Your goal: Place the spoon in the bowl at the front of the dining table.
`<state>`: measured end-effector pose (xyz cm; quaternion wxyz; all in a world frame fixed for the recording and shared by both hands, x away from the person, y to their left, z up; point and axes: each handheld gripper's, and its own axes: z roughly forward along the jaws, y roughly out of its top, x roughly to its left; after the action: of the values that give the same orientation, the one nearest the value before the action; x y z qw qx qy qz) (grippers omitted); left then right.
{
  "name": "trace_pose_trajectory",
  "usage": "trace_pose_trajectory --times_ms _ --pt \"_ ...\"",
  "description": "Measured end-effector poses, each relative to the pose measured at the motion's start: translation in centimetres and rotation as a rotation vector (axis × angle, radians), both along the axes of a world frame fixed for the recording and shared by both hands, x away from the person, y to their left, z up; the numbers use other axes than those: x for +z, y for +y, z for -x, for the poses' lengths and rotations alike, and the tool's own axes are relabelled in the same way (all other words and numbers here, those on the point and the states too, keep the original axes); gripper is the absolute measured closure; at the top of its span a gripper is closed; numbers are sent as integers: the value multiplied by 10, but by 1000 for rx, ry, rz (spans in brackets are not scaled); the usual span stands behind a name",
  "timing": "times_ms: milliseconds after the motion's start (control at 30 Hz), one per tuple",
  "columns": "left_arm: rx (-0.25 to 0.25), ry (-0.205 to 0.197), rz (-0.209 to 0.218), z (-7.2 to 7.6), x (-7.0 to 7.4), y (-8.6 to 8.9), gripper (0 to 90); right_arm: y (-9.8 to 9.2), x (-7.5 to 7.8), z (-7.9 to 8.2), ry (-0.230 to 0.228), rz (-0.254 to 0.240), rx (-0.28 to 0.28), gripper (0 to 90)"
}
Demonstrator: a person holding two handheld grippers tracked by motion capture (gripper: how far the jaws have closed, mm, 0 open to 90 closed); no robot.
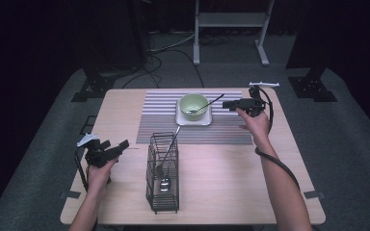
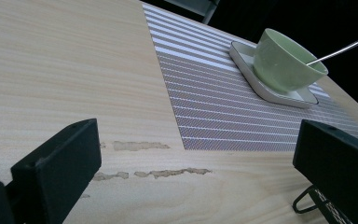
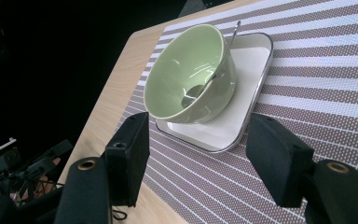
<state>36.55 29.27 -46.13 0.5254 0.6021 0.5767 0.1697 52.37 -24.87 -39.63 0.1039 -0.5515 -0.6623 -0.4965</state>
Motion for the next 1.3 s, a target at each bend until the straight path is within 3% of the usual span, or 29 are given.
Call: trace_pose_trajectory --times_ms 833,1300 --pt "-2 7 -4 0 -1 -1 0 -14 -5 22 5 0 41 360" --pt "-3 8 -5 0 -1 -2 0 -10 -10 33 13 19 87 353"
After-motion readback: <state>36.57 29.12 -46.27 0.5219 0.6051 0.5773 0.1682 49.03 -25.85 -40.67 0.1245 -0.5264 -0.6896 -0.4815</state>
